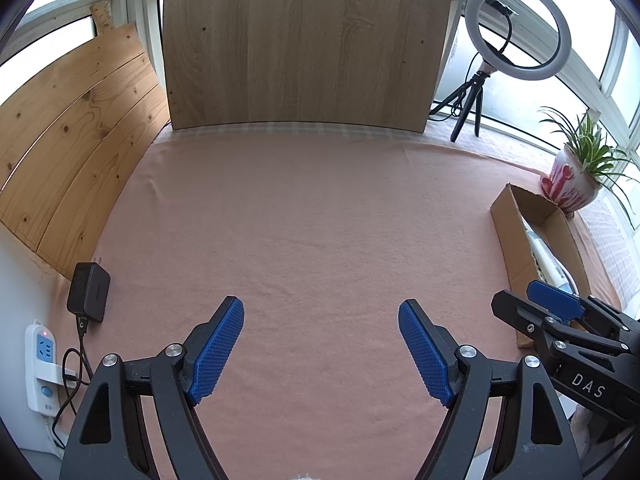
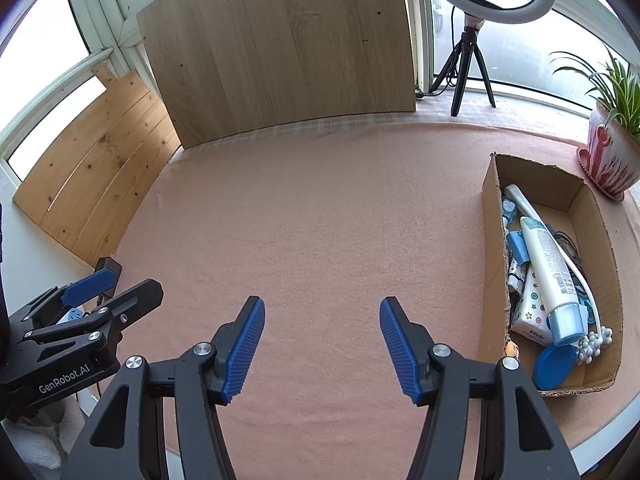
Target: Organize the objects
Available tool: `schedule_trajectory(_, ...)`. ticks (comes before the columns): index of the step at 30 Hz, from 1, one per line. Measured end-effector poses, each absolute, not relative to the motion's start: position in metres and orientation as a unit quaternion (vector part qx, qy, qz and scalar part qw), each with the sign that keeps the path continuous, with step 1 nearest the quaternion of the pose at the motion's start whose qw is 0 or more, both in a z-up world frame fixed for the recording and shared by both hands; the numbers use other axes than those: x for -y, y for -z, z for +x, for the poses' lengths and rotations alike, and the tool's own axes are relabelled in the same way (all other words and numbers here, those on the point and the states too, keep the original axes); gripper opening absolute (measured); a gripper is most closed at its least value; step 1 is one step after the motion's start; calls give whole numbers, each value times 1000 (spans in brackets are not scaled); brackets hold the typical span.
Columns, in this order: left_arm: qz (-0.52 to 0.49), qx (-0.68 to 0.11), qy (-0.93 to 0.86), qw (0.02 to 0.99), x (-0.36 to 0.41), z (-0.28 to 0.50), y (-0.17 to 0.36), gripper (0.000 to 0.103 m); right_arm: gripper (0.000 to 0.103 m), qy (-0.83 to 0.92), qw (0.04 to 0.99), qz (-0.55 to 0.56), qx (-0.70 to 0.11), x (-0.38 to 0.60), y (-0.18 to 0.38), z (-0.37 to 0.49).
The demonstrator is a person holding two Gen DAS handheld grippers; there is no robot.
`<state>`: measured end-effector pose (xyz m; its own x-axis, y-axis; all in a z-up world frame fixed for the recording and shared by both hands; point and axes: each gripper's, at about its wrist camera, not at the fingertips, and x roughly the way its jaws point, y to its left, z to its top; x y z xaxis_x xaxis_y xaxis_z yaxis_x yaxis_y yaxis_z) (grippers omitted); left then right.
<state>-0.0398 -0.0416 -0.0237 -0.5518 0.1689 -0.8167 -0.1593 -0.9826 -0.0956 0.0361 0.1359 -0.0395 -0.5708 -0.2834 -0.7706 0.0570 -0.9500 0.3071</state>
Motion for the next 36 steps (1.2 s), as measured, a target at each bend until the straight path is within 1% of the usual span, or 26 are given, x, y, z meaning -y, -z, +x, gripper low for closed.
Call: schedule_trajectory(36,-466,2,-880,92,39,-40,26,83,56,872,97,461,132,-138,45,35)
